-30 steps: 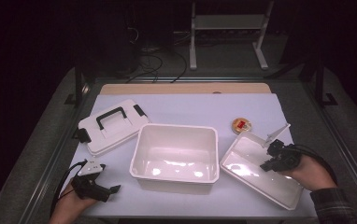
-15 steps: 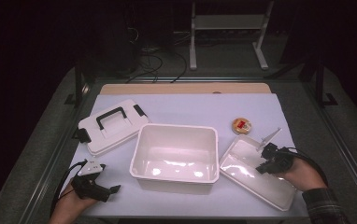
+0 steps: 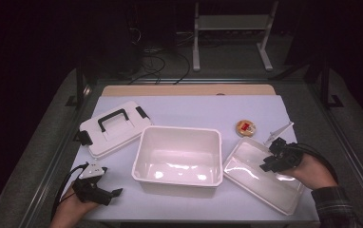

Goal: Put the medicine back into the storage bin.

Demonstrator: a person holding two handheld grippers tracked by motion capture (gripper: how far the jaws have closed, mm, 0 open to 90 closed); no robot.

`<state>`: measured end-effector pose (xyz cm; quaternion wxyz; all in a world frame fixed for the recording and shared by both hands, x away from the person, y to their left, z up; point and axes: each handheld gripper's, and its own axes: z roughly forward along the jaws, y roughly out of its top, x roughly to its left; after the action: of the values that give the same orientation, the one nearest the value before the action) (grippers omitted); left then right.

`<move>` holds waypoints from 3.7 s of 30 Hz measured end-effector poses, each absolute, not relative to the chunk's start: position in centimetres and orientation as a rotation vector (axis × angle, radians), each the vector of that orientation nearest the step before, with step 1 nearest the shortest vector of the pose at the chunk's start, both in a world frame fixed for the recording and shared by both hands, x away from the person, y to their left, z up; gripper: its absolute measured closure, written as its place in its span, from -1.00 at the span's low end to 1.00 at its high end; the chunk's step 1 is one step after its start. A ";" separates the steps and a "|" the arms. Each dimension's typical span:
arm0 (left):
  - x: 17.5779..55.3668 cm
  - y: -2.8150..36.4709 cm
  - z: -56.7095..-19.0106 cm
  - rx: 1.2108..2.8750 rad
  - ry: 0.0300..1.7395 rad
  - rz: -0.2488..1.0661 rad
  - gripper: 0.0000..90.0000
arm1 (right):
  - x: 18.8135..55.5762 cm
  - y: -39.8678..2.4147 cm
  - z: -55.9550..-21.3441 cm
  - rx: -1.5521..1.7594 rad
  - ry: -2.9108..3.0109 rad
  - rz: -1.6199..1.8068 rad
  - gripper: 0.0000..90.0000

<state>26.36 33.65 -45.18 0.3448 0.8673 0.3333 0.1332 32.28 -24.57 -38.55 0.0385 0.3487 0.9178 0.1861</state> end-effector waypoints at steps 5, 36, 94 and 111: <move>26.4 33.7 -45.2 2.252 0.866 0.346 -1.00 | 32.9 -24.2 -38.1 1.077 2.802 0.579 0.22; 26.4 33.6 -45.2 2.253 0.866 0.344 -1.00 | 41.5 -20.9 -35.8 1.191 2.651 0.511 -0.61; 26.4 33.6 -45.2 2.251 0.867 0.345 -1.00 | 49.4 -19.7 -41.2 1.495 2.691 0.324 -0.56; 26.4 33.7 -45.2 2.253 0.865 0.346 -1.00 | 46.4 -17.8 -35.4 1.306 2.745 0.446 -0.56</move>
<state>26.37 33.65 -45.18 0.3445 0.8676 0.3331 0.1331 46.42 -17.83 -35.40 0.0346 0.4248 0.8929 0.1451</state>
